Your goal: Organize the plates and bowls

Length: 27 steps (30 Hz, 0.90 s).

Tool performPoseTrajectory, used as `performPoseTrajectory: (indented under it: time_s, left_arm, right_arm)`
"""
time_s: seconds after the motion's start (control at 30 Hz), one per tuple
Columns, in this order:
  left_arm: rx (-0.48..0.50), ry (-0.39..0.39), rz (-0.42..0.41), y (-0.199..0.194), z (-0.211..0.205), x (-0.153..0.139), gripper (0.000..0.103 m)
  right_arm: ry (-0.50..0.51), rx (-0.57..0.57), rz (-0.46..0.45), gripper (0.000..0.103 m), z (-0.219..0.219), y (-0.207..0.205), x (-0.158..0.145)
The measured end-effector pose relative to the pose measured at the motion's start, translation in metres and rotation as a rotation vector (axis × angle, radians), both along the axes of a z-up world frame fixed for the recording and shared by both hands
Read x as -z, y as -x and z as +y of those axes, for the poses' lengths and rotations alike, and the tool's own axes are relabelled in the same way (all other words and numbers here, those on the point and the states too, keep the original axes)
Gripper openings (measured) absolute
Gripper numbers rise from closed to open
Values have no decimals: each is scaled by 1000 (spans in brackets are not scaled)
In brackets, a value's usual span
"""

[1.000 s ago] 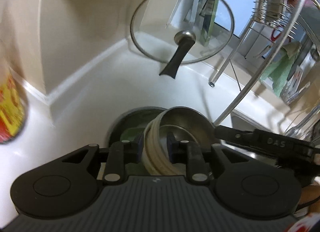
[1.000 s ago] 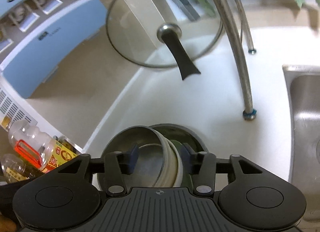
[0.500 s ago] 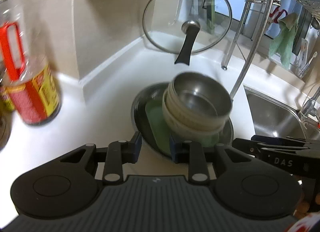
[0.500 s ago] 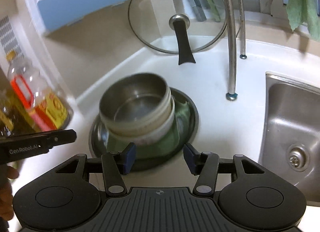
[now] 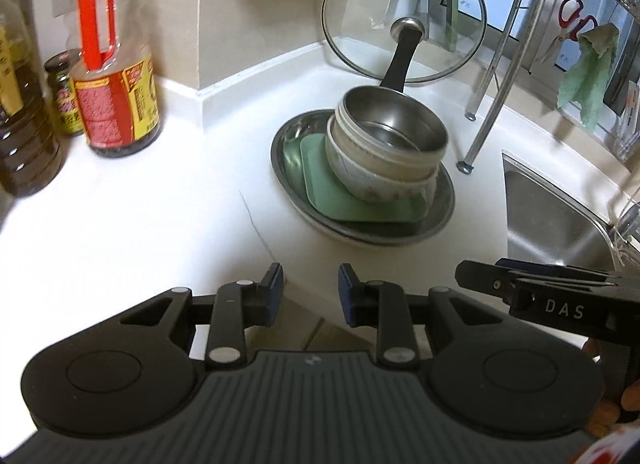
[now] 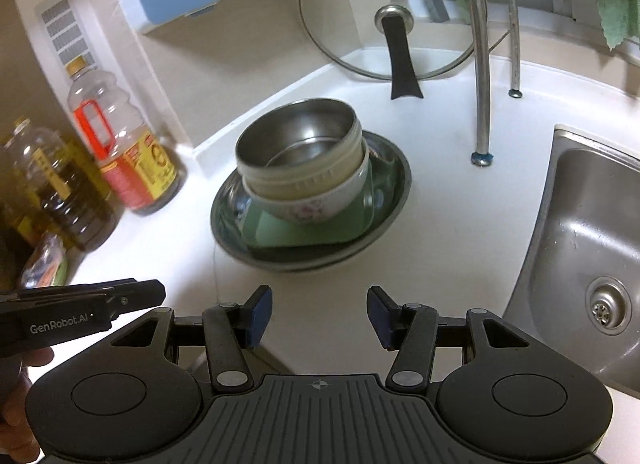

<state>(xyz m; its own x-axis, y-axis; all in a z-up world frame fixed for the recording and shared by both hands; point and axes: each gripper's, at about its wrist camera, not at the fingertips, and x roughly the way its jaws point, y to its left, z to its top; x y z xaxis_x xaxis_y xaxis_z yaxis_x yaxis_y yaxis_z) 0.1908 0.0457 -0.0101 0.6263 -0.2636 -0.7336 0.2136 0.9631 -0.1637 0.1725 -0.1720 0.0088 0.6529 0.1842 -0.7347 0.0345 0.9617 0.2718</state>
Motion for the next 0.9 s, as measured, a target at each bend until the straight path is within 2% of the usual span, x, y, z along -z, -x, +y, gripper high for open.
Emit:
performPoseTrajectory:
  time_s: [0.47, 0.9]
  left_arm:
    - [-23, -6, -18, 71, -19, -5, 26]
    - [-25, -12, -30, 104, -31, -6, 26]
  right_arm:
    - [-8, -75, -7, 53, -5, 60, -6]
    - [-9, -115, -17, 53, -8, 88, -9]
